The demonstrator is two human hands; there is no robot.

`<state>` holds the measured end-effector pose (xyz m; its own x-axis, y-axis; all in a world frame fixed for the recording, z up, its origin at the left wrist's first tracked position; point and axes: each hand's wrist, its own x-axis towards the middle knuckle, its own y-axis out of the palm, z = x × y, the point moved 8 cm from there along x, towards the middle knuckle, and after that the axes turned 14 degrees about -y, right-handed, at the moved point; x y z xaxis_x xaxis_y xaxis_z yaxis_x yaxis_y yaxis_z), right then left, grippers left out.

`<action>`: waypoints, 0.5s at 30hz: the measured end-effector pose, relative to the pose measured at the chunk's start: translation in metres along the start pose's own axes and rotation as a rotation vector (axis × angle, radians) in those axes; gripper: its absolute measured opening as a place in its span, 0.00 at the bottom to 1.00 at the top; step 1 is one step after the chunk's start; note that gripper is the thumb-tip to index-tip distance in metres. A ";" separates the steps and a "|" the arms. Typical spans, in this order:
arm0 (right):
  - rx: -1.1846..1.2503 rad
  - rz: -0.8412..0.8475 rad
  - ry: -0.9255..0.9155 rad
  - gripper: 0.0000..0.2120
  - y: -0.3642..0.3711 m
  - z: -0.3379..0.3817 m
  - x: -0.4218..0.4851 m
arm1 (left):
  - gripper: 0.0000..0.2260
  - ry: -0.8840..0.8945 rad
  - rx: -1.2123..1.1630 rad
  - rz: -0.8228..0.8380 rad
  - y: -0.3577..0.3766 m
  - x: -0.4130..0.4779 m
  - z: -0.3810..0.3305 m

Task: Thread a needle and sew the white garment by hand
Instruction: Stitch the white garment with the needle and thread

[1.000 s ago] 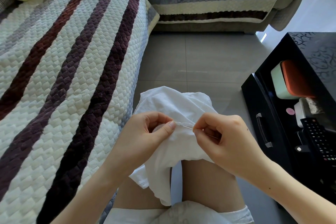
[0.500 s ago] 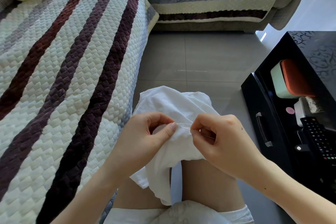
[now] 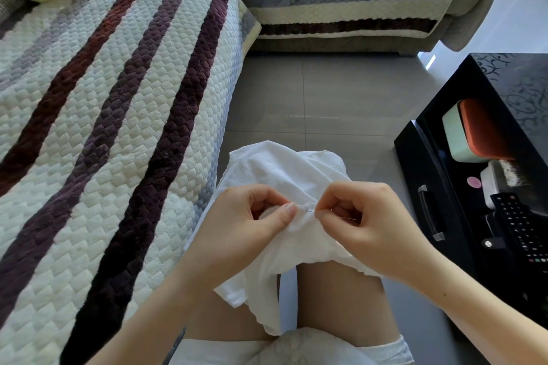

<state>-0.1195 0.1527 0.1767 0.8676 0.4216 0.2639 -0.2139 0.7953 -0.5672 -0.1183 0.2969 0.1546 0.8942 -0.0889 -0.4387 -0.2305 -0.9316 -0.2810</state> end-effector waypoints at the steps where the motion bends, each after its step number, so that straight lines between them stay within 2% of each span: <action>1: 0.066 -0.002 0.016 0.07 -0.001 -0.001 0.000 | 0.04 -0.012 -0.008 0.001 0.000 0.000 0.001; 5: 0.279 0.008 0.108 0.09 -0.001 -0.010 0.000 | 0.04 -0.052 -0.038 0.025 0.001 0.002 0.004; 8: 0.382 0.011 0.168 0.04 0.002 -0.018 -0.002 | 0.04 -0.075 -0.063 0.046 0.002 0.003 0.005; 15: 0.587 -0.025 0.270 0.05 0.004 -0.026 -0.003 | 0.04 -0.114 -0.119 0.069 0.003 0.004 0.007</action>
<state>-0.1110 0.1428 0.1533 0.9415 0.3363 0.0223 -0.3359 0.9417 -0.0219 -0.1179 0.2963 0.1457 0.8269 -0.1192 -0.5496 -0.2364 -0.9604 -0.1473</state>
